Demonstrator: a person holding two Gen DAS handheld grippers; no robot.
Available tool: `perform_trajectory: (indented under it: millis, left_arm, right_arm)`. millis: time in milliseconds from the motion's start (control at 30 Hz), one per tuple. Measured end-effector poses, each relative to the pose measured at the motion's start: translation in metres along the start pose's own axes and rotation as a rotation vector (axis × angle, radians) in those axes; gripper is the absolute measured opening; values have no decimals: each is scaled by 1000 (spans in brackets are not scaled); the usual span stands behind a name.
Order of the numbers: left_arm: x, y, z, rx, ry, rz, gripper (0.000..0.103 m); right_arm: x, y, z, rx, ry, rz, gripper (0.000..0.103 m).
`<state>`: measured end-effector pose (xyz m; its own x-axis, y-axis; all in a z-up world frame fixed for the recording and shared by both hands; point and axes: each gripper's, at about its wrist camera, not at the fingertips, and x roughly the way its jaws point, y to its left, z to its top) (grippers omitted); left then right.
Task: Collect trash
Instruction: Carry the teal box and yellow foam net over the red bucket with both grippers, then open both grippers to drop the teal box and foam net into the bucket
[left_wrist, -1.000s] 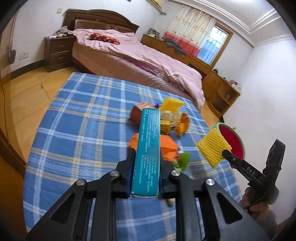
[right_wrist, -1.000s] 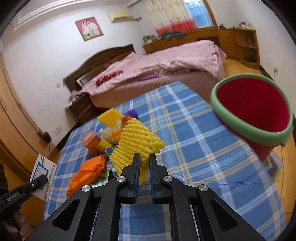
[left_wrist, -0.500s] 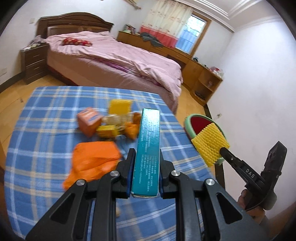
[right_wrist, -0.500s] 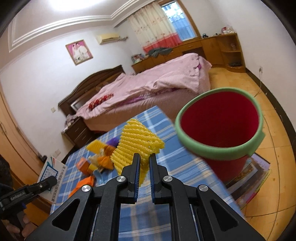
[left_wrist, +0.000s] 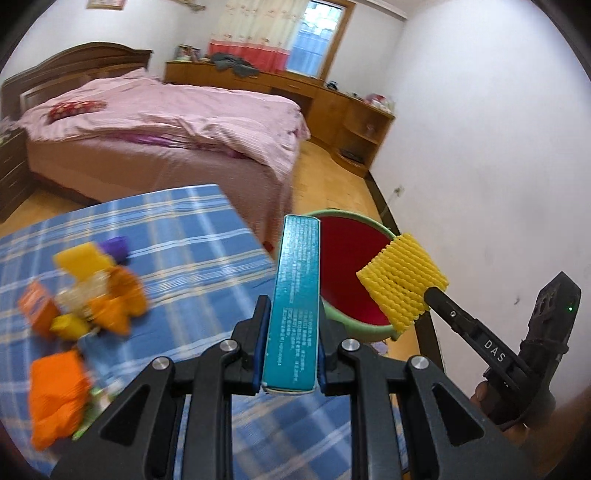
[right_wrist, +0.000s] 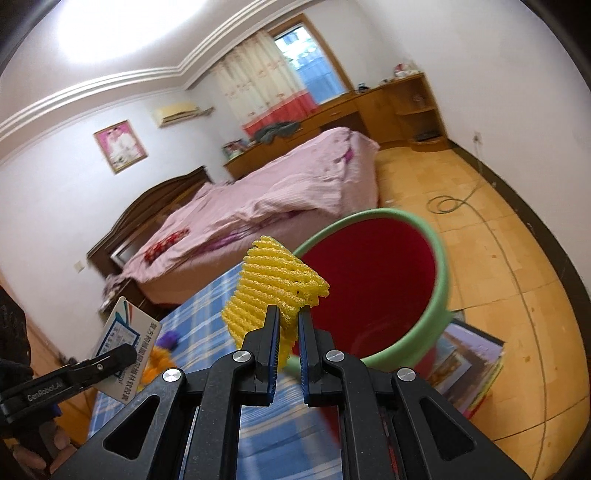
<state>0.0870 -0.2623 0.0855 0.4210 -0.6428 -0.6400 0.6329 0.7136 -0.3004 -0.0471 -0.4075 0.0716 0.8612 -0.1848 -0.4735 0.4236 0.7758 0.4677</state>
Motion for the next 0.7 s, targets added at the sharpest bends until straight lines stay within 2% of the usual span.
perform_trajectory:
  millis: [233,400,600,633,700]
  left_arm:
    - [56,-26,13,35,26,-37,20]
    - [92,-41,18,76,63,-42,20]
    - [110,-51,15,121,72,-38,20]
    - [112,-52,14,131,75,-31,21]
    - [117,-52,13,133,86,-15,30]
  right_arm:
    - [17,-41,8,39,9,-86,10]
    - [31,-54,8,49,28,-103,10]
    - [41,-58,3,34,35,-124,13]
    - [43,-59,3,33,35,-127,13]
    - [46,-60,4,29,31,-137,14]
